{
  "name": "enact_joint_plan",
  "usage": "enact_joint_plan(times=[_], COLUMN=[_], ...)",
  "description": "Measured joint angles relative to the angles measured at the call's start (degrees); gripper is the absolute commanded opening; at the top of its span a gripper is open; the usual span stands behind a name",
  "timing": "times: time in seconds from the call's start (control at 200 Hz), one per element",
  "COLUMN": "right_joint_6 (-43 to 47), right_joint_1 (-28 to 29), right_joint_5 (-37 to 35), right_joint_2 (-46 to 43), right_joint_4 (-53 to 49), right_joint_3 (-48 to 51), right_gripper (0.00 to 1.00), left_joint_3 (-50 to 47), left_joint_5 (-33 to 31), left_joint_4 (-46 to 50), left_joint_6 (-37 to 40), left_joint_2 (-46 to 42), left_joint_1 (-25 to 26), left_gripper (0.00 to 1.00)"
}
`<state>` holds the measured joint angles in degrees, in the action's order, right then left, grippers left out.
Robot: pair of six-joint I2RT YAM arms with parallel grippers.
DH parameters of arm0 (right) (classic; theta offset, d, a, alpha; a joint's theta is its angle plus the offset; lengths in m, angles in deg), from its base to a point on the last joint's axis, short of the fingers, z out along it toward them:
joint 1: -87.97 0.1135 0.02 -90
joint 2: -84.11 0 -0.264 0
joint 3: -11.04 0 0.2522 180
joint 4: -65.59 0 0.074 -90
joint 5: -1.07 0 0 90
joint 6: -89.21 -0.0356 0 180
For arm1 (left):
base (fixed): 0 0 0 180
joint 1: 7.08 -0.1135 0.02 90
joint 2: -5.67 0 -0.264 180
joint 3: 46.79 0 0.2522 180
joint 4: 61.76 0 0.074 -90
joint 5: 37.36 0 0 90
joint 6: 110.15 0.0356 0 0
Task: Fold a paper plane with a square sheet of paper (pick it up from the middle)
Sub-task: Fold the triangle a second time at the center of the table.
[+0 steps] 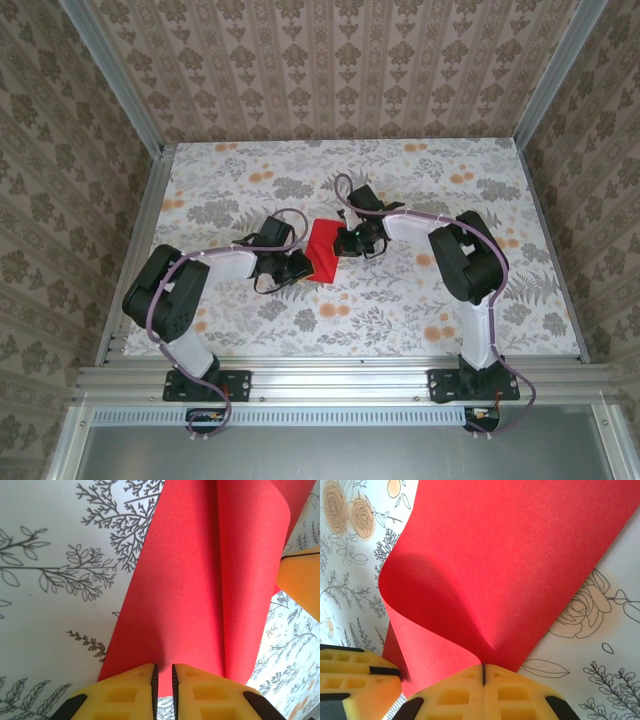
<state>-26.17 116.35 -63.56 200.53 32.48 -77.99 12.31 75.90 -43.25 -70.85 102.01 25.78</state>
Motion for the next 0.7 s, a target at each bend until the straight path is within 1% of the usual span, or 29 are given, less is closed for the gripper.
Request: enact_joint_plan(times=[0.7], right_joint_6=[1.3], right_joint_1=[0.0], right_joint_5=[-1.2], right_joint_2=[1.7], right_joint_4=[-1.7], right_joint_3=[-1.9], right_gripper=[0.07], left_joint_3=[0.1], left_joint_5=[0.0], left_joint_4=[0.0], left_joint_6=[0.4], left_joint_2=[0.3], left_joint_1=[0.0], left_gripper=[0.16])
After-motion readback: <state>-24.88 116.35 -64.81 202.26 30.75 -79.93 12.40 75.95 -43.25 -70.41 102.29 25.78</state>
